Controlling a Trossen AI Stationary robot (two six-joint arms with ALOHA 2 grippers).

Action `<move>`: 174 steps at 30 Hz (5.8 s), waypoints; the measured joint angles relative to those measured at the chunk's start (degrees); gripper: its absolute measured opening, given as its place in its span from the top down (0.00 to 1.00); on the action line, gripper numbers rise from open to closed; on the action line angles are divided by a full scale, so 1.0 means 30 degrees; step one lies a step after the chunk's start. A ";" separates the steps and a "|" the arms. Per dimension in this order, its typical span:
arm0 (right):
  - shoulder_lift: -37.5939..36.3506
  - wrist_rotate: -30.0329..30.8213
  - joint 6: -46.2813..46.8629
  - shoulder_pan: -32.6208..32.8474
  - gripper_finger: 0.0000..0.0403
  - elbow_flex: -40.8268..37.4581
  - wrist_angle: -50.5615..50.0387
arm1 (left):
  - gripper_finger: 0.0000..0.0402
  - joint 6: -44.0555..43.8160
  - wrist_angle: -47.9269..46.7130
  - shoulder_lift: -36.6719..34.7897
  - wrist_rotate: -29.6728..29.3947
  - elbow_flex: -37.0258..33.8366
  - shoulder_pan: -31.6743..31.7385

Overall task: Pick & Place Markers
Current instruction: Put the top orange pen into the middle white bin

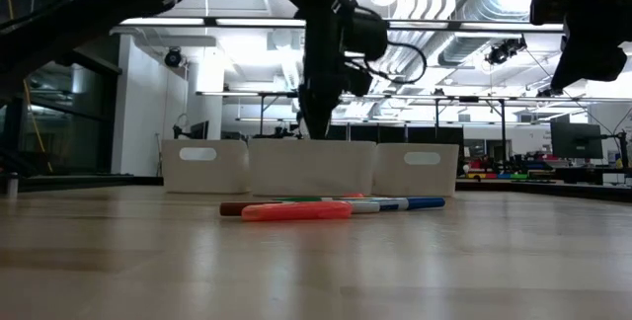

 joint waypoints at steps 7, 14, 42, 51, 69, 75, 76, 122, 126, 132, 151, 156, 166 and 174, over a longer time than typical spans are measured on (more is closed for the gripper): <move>0.0000 -0.0213 0.0000 0.0000 1.00 0.0000 0.0000 | 0.64 -0.2412 -0.0169 -0.1002 0.0969 0.0000 -0.0149; 0.0000 -0.0271 -0.0197 -0.0003 1.00 0.0000 0.0000 | 0.64 -1.1443 -0.0867 -0.1939 0.2882 0.0000 -0.0896; -0.0007 -0.1286 -0.2375 -0.0003 1.00 0.0000 -0.0013 | 0.42 -2.4668 0.2518 0.0155 0.0843 -0.0085 -0.5037; -0.0007 -0.1509 -0.2514 -0.0003 1.00 0.0000 -0.0015 | 0.36 -2.6170 0.3484 0.1653 0.1476 0.0115 -0.5157; 0.0000 -0.1502 -0.2521 -0.0003 1.00 0.0000 -0.0029 | 0.40 -3.0333 0.2898 0.2360 -0.1114 -0.0549 -0.5447; -0.0007 -0.1502 -0.2659 0.0004 1.00 0.0000 -0.0036 | 0.40 -3.0672 0.3263 0.2316 -0.0450 -0.0510 -0.5377; -0.0007 -0.1502 -0.2659 0.0001 1.00 0.0004 -0.0036 | 0.40 -3.0679 0.3250 0.2316 -0.0450 -0.0510 -0.5384; 0.0000 -0.1407 -0.2667 -0.0003 1.00 0.0000 -0.0173 | 0.81 -2.8796 0.3635 0.3154 0.0910 -0.0481 -0.5020; 0.0000 -0.1407 -0.2667 0.0001 1.00 0.0000 -0.0168 | 0.86 -2.7866 0.3634 0.3154 0.1192 -0.0481 -0.5013; 0.0000 -0.1052 -0.2671 -0.0003 1.00 0.0000 -0.0171 | 0.88 -2.5766 0.3606 0.3154 0.1229 -0.0481 -0.5020; 0.0000 -0.0985 -0.2822 -0.0003 1.00 0.0000 -0.0214 | 0.88 -1.9662 0.2220 0.2688 0.2429 -0.0044 -0.5218; -0.0007 -0.0984 -0.2820 0.0004 1.00 0.0000 -0.0291 | 0.88 -1.8571 0.1141 0.2044 0.2577 0.0006 -0.5271; -0.0036 -0.0979 -0.2765 -0.0002 1.00 0.0000 -0.0474 | 0.88 -1.6508 -0.1772 0.0024 0.0992 -0.0005 -0.5017; -0.0044 -0.0383 -0.2805 -0.0003 1.00 0.0000 -0.0459 | 0.88 -1.3908 -0.2564 -0.1399 -0.1087 0.0014 -0.3890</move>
